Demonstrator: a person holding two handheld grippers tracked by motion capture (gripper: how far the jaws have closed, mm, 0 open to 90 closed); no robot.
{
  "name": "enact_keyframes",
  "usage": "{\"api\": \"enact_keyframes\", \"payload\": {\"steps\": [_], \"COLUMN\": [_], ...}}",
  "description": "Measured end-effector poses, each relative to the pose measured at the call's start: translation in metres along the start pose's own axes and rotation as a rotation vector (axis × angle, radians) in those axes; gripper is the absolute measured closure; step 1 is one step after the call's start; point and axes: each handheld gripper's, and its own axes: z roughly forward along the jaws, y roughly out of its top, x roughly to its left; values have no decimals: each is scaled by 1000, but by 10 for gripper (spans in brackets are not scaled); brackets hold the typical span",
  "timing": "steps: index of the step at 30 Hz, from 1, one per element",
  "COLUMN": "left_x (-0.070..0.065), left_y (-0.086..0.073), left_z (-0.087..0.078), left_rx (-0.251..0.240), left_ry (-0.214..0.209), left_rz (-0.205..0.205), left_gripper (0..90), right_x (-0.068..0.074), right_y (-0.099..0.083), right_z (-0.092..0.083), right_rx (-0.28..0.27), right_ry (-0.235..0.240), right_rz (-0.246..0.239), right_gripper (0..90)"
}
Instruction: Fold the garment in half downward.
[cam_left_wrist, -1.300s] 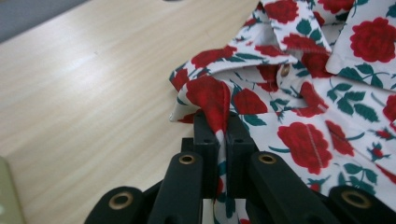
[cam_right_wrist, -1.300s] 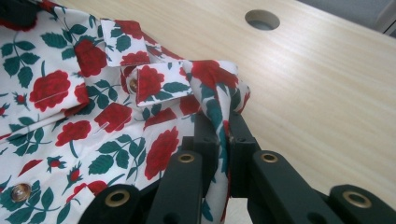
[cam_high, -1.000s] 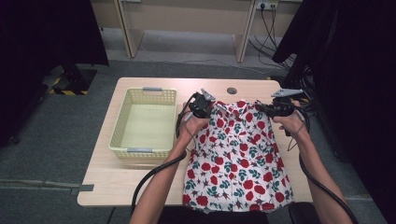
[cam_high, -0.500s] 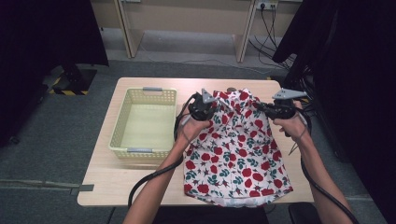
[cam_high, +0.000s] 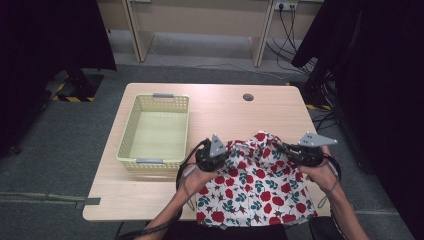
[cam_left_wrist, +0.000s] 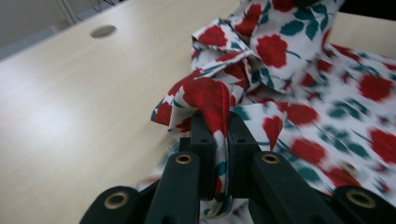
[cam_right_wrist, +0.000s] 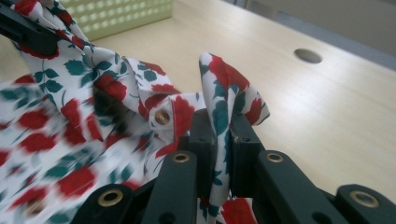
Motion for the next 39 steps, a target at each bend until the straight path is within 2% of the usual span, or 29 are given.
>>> {"api": "enact_keyframes", "payload": {"steps": [2, 6, 10, 11, 13, 15, 18, 22, 26, 29, 31, 35, 39], "left_x": [-8, -19, -23, -23, -25, -26, -23, -10, 7, 15, 16, 15, 17], "left_y": [-13, -40, -59, -61, -58, -57, -55, -48, -41, -38, -36, -24, -9], "left_z": [-4, -4, -1, 0, 0, 2, 6, 19, 34, 39, 37, 30, 29], "left_rx": [6, 63, 142, 140, 159, 157, 158, 159, 157, 160, 140, 108, 77], "left_ry": [-36, -61, -32, -25, -16, 0, 10, 51, 87, 82, 62, 63, 70], "left_rz": [-29, -44, -43, -43, -33, -27, -27, -27, -49, -74, -104, -123, -135], "left_gripper": [828, 806, 779, 773, 770, 763, 762, 762, 762, 750, 684, 472, 326], "right_x": [7, 18, 21, 20, 19, 16, 10, -2, -20, -31, -36, -38, -44], "right_y": [-10, -30, -51, -55, -62, -67, -70, -65, -59, -54, -50, -31, -7], "right_z": [-9, -16, -17, -16, -15, -12, -7, 1, 14, 21, 21, 2, -7], "right_rx": [8, 68, 151, 167, 202, 227, 237, 242, 241, 247, 251, 193, 141], "right_ry": [3, 23, 7, 5, -7, -8, -8, -32, -53, -69, -52, -57, -56], "right_rz": [1, 13, 21, 29, 35, 38, 51, 51, 79, 97, 131, 176, 208], "right_gripper": [819, 800, 784, 782, 781, 780, 780, 774, 755, 703, 594, 435, 357]}}
